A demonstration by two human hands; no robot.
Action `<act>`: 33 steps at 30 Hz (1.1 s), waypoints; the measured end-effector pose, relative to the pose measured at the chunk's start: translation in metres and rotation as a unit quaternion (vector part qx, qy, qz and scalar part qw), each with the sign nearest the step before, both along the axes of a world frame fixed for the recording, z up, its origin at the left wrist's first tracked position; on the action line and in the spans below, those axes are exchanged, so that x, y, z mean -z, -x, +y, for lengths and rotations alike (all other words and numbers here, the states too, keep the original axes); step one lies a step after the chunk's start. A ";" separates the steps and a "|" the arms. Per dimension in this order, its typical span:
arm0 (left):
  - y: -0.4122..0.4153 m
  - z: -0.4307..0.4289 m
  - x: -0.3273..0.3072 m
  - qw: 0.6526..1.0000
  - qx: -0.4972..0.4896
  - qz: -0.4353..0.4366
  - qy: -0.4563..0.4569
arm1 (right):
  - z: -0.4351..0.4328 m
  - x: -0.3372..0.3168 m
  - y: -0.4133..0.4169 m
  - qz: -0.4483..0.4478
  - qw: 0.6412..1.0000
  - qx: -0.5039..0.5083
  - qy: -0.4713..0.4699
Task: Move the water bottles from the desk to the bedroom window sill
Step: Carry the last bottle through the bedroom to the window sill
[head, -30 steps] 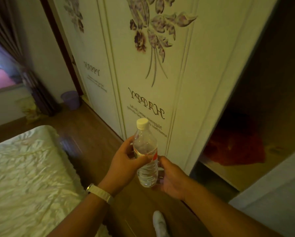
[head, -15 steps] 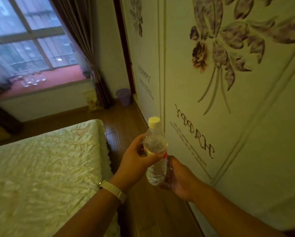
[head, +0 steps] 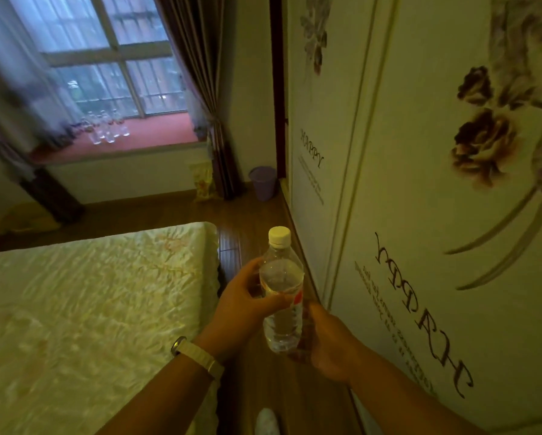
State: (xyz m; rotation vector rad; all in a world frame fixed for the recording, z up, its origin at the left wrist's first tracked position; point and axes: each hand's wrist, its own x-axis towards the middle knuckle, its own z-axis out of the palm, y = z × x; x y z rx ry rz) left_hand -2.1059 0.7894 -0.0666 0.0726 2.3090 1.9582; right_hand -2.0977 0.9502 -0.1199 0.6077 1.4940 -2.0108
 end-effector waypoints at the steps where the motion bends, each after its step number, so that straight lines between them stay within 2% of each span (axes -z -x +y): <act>1: 0.014 -0.004 0.002 1.000 0.000 -0.003 -0.001 | -0.004 0.002 0.015 -0.002 1.000 0.004 -0.002; 7: 0.113 -0.038 -0.001 1.000 0.013 -0.003 -0.023 | -0.038 0.001 0.112 -0.010 0.999 0.046 0.020; 12: 0.181 -0.069 -0.018 0.999 0.017 0.019 -0.035 | -0.068 -0.014 0.184 0.011 0.999 0.033 0.029; 25: 0.302 -0.145 -0.013 0.996 -0.074 0.032 -0.026 | -0.144 -0.012 0.331 0.009 0.998 -0.054 0.041; 33: 0.426 -0.168 -0.004 0.993 -0.114 0.032 -0.007 | -0.170 -0.011 0.466 0.003 0.993 -0.112 0.043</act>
